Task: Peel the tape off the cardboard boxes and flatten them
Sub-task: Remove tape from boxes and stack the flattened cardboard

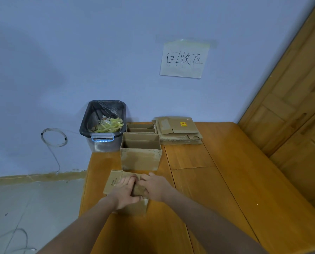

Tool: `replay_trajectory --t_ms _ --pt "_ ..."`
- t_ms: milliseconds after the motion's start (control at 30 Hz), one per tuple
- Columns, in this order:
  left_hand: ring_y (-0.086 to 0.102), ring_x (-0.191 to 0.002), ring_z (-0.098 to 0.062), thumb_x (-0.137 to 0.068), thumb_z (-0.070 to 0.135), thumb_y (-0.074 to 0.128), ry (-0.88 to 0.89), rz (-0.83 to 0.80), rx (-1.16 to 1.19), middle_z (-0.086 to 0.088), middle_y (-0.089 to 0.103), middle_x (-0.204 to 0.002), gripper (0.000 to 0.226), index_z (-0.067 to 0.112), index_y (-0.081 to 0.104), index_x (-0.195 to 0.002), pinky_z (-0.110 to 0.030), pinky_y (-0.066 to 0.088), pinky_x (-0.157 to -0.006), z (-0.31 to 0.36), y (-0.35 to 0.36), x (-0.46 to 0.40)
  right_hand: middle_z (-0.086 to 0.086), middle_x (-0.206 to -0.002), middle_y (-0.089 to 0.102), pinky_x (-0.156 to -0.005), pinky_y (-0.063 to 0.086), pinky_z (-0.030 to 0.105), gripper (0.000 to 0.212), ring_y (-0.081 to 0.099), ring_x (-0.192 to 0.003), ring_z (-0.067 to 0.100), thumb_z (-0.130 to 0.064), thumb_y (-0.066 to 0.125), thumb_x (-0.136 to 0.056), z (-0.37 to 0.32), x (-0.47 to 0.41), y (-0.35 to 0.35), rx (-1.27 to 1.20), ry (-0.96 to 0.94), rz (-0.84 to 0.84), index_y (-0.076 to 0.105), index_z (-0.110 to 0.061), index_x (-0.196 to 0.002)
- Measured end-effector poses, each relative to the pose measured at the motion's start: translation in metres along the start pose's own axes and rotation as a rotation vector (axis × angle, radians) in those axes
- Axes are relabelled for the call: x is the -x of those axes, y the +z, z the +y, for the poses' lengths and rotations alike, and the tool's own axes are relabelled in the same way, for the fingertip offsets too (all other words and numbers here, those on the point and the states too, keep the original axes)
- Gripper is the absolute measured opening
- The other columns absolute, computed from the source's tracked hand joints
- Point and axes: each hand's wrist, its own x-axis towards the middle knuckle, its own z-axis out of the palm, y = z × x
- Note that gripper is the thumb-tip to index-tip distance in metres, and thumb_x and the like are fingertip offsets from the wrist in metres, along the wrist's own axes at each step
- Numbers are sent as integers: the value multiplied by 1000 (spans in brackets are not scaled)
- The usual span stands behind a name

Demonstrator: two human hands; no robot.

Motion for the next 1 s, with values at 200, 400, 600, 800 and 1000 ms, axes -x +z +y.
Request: replay_trajectory --t_ms 200,400,600,800,1000 --pt "25 -129 -14 -88 54 55 9 10 18 5 26 -143 63 20 30 -135 -29 25 -108 -1 2 3 5 -127 46 -67 41 31 34 42 -101 24 -23 45 -96 1 4 -1 15 -45 -9 51 -15 -128" --pt "27 -127 -14 -87 55 54 20 30 7 4 28 -141 62 20 32 -133 -28 25 -106 -2 4 4 4 -128 46 -66 37 28 33 43 -103 24 -25 47 -95 4 7 6 3 -53 -1 52 -17 -127" --pt "28 -122 -13 -86 56 54 15 50 16 4 30 -139 62 21 33 -132 -24 24 -99 -2 5 4 5 -126 45 -62 42 31 38 43 -104 25 -30 48 -95 3 5 9 37 -61 -10 47 -23 -132" --pt "28 -125 -13 -87 56 55 9 52 35 4 30 -139 63 22 32 -135 -23 24 -99 -1 4 7 4 -131 42 -64 38 31 37 42 -107 25 -26 49 -95 8 -3 -1 89 -95 -96 47 -19 -132" --pt "29 -128 -14 -87 56 55 3 46 21 4 31 -140 63 21 33 -135 -27 24 -104 1 4 9 2 -135 38 -73 49 38 29 42 -110 24 -20 46 -96 16 2 0 106 -99 -157 51 -18 -125"
